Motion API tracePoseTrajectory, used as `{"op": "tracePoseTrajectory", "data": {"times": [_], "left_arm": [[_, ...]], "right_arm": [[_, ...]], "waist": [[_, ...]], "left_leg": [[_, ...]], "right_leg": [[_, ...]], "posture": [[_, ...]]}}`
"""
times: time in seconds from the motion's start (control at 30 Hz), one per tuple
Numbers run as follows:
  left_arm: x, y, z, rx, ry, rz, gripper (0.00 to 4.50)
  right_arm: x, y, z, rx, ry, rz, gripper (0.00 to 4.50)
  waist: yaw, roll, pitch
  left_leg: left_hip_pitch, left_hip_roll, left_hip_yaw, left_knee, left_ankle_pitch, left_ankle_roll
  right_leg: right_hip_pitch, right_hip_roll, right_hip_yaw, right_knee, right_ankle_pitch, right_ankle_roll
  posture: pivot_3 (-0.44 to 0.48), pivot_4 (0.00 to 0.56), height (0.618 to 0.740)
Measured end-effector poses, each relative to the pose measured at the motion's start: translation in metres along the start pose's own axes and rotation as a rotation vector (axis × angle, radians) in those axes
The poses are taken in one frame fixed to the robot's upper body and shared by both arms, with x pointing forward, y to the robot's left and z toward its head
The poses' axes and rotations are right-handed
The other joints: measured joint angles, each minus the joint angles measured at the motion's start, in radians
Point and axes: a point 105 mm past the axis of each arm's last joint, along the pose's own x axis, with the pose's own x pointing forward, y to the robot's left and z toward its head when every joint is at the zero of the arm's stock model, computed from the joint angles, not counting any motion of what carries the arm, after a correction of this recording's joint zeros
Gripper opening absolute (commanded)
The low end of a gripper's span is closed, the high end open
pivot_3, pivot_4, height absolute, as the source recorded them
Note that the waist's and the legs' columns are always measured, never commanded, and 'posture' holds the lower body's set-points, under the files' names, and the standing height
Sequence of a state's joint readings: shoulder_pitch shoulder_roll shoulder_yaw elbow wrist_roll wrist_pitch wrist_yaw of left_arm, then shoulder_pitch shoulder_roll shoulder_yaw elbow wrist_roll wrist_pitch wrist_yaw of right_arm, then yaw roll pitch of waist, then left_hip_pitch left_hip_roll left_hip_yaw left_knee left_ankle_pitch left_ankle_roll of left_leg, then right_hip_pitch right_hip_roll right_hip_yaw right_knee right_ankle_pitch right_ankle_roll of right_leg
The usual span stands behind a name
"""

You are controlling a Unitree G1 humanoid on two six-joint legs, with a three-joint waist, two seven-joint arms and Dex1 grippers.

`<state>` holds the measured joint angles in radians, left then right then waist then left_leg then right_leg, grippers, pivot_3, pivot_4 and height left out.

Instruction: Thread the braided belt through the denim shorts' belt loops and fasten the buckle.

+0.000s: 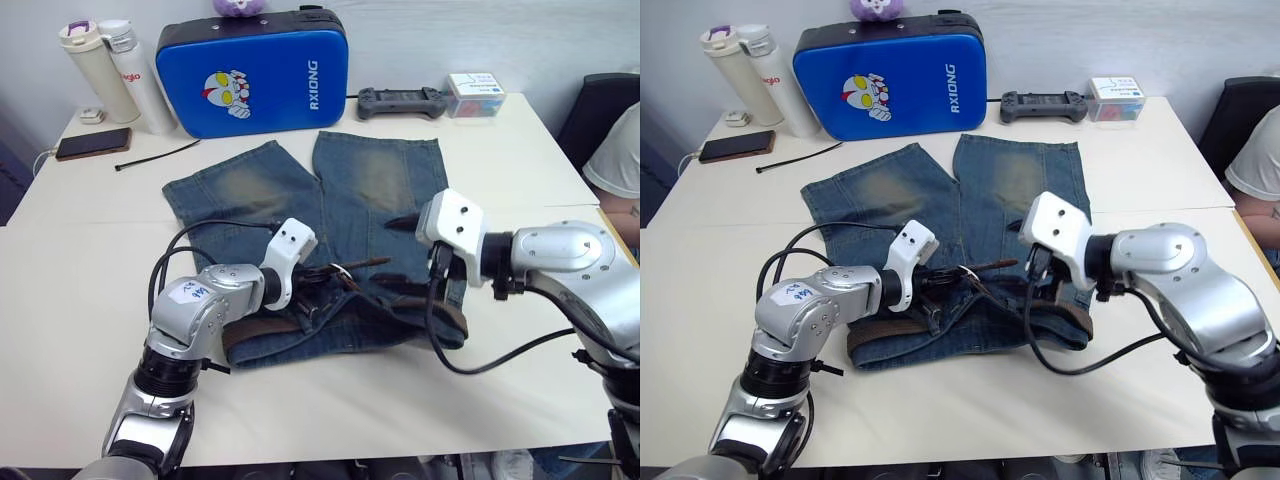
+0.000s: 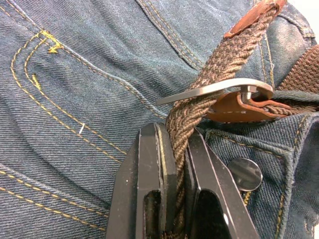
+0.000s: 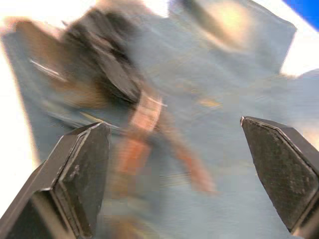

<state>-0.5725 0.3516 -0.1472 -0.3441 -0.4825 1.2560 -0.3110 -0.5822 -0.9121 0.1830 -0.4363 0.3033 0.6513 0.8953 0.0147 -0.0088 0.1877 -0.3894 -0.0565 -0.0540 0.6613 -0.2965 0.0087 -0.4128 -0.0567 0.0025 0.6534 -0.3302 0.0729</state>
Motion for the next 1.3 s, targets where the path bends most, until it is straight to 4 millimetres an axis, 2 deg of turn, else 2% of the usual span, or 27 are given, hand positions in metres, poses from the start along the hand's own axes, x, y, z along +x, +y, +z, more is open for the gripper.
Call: {"op": "tracePoseTrajectory", "data": {"times": [0.07,0.27,0.3,0.33,0.37,0.47,0.5,0.6,0.93,0.97,1.0,1.03,1.1,1.17,1.23,1.3], "left_arm": [[0.000,0.000,0.000,0.000,0.001,0.002,0.00],[0.000,0.001,0.002,0.003,-0.003,0.003,0.00],[0.000,0.001,0.002,0.002,-0.002,0.004,0.00],[0.000,0.000,0.002,0.003,-0.002,0.003,0.00],[0.000,0.000,0.002,0.003,-0.002,0.003,0.00],[-0.001,0.001,0.002,0.003,-0.001,0.004,0.00],[-0.001,0.001,0.002,0.003,-0.001,0.004,0.00],[-0.001,0.002,0.004,0.003,-0.008,0.008,0.00],[-0.004,0.003,0.007,-0.002,-0.022,-0.002,0.00],[-0.005,0.003,0.008,-0.008,-0.026,-0.005,0.88],[-0.008,0.003,0.010,-0.022,-0.039,-0.022,1.05],[-0.013,0.002,0.013,-0.019,-0.050,-0.041,1.47],[-0.029,0.003,0.021,0.009,-0.082,-0.068,2.49],[-0.040,0.007,0.025,0.021,-0.098,-0.068,3.28],[-0.052,0.013,0.026,0.022,-0.103,-0.065,4.27],[-0.067,0.021,0.024,-0.002,-0.110,-0.066,4.43]], "right_arm": [[0.012,0.001,-0.011,-0.025,0.015,0.007,4.46],[0.036,0.002,-0.019,-0.069,-0.008,0.018,4.46],[0.038,0.001,-0.018,-0.073,-0.016,0.018,3.98],[0.040,0.001,-0.016,-0.079,-0.024,0.019,3.78],[0.041,0.002,-0.015,-0.083,-0.030,0.023,3.38],[0.041,0.004,-0.014,-0.097,-0.034,0.044,1.77],[0.041,0.005,-0.014,-0.101,-0.032,0.049,1.49],[0.041,0.008,-0.016,-0.101,-0.025,0.073,0.08],[0.041,0.008,-0.018,-0.127,-0.026,0.086,0.08],[0.041,0.008,-0.017,-0.130,-0.028,0.088,0.00],[0.041,0.008,-0.018,-0.133,-0.023,0.090,0.00],[0.041,0.007,-0.021,-0.130,-0.012,0.089,0.00],[0.042,0.005,-0.027,-0.120,0.007,0.090,0.00],[0.042,0.005,-0.027,-0.128,0.007,0.096,0.00],[0.041,0.005,-0.027,-0.138,0.005,0.101,0.00],[0.039,0.005,-0.029,-0.145,0.012,0.108,0.00]], "waist": [[0.003,0.000,0.000],[0.005,0.000,0.000],[0.005,0.000,0.000],[0.006,0.000,0.000],[0.006,0.000,0.000],[0.008,0.000,0.000],[0.008,0.000,0.000],[0.008,0.000,0.000],[0.007,0.000,0.000],[0.006,0.000,0.000],[0.006,0.000,0.000],[0.005,0.000,0.000],[0.005,0.000,0.000],[0.004,0.000,0.000],[0.003,0.000,0.000],[0.001,0.000,0.000]], "left_leg": [[0.000,0.000,0.001,0.000,0.000,0.000],[0.000,0.000,0.001,0.001,0.000,0.000],[0.000,0.000,0.001,0.001,0.000,0.000],[0.000,0.000,0.001,0.001,0.000,0.000],[0.000,0.000,0.001,0.001,0.000,0.000],[0.000,0.000,0.001,0.001,0.000,0.000],[0.000,0.000,0.001,0.001,0.000,0.000],[0.000,0.000,0.001,0.001,0.000,0.000],[0.000,0.000,0.001,0.001,0.000,0.000],[0.000,0.000,0.001,0.001,0.000,0.000],[0.000,0.001,0.001,0.001,0.000,0.000],[0.000,0.001,0.001,0.001,0.000,0.000],[0.000,0.001,0.001,0.001,0.000,0.000],[0.000,0.001,0.001,0.001,0.000,0.000],[0.000,0.001,0.001,0.001,0.000,0.000],[0.000,0.001,0.001,0.001,0.000,0.000]], "right_leg": [[0.000,0.000,0.000,0.000,0.000,0.000],[-0.001,0.000,0.001,0.001,0.000,0.000],[-0.001,0.000,0.001,0.001,0.000,0.000],[-0.001,0.000,0.001,0.001,0.000,0.000],[-0.001,0.000,0.001,0.001,0.000,0.000],[-0.001,0.000,0.001,0.001,0.000,0.000],[-0.001,0.000,0.001,0.001,0.000,0.000],[-0.001,0.000,0.001,0.001,0.000,0.000],[-0.001,0.000,0.001,0.001,0.000,0.000],[-0.001,0.000,0.001,0.001,0.000,0.000],[-0.001,0.001,0.001,0.001,0.000,0.000],[-0.001,0.001,0.001,0.001,0.000,0.000],[-0.001,0.001,0.001,0.001,0.000,0.000],[-0.001,0.001,0.001,0.001,0.000,0.000],[-0.001,0.001,0.001,0.001,0.000,0.000],[-0.001,0.001,0.001,0.001,0.000,0.000]], "posture": [[0.000,0.150,0.740],[0.000,0.150,0.740],[0.000,0.150,0.740],[0.000,0.150,0.740],[0.000,0.150,0.740],[0.000,0.150,0.740],[0.000,0.150,0.740],[0.000,0.150,0.740],[0.000,0.150,0.740],[0.000,0.150,0.740],[0.000,0.150,0.740],[0.000,0.150,0.740],[0.000,0.150,0.740],[0.000,0.150,0.740],[0.000,0.150,0.740],[0.000,0.150,0.740]]}}
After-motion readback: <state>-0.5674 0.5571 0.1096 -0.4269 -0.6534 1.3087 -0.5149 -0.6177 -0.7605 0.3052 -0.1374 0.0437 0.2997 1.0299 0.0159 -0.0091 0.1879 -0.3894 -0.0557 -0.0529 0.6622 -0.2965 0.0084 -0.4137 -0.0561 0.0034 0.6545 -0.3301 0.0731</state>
